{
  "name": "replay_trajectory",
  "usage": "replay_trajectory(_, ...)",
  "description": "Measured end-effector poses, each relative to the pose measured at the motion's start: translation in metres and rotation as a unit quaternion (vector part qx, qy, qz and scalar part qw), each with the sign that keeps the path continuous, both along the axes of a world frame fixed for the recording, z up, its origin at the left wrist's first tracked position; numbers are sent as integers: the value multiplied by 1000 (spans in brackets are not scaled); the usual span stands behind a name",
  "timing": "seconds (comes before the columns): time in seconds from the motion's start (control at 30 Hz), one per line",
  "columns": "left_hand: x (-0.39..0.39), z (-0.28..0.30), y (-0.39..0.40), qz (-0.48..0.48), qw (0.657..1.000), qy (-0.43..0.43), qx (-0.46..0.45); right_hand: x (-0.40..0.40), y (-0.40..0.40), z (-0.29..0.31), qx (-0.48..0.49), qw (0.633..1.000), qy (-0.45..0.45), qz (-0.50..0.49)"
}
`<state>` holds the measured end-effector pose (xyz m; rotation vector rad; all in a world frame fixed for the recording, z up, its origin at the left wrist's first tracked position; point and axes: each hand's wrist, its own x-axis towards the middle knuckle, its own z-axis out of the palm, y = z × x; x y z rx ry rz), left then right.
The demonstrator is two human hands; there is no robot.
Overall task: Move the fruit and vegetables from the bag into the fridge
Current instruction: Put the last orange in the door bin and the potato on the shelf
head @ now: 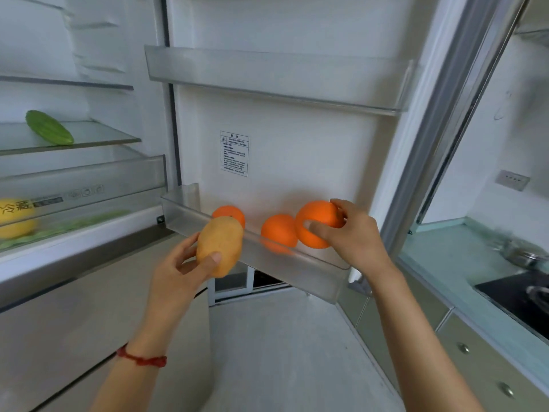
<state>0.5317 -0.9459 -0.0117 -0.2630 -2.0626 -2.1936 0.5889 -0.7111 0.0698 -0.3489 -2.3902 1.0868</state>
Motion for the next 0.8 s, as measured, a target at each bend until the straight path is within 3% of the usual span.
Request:
replay_trajectory(0.37, -9, -15, -14, 8, 999, -18, -26, -25, -2, -14, 57, 975, -213, -12)
replay_trajectory(0.63, -9, -21, -18, 5, 998, -29, -51, -30, -1, -14, 98, 966, -237, -20)
replay_trajectory(0.8, -10, -26, -17, 13, 998, -23, -54, -28, -3, -16, 94, 973, -205, -37)
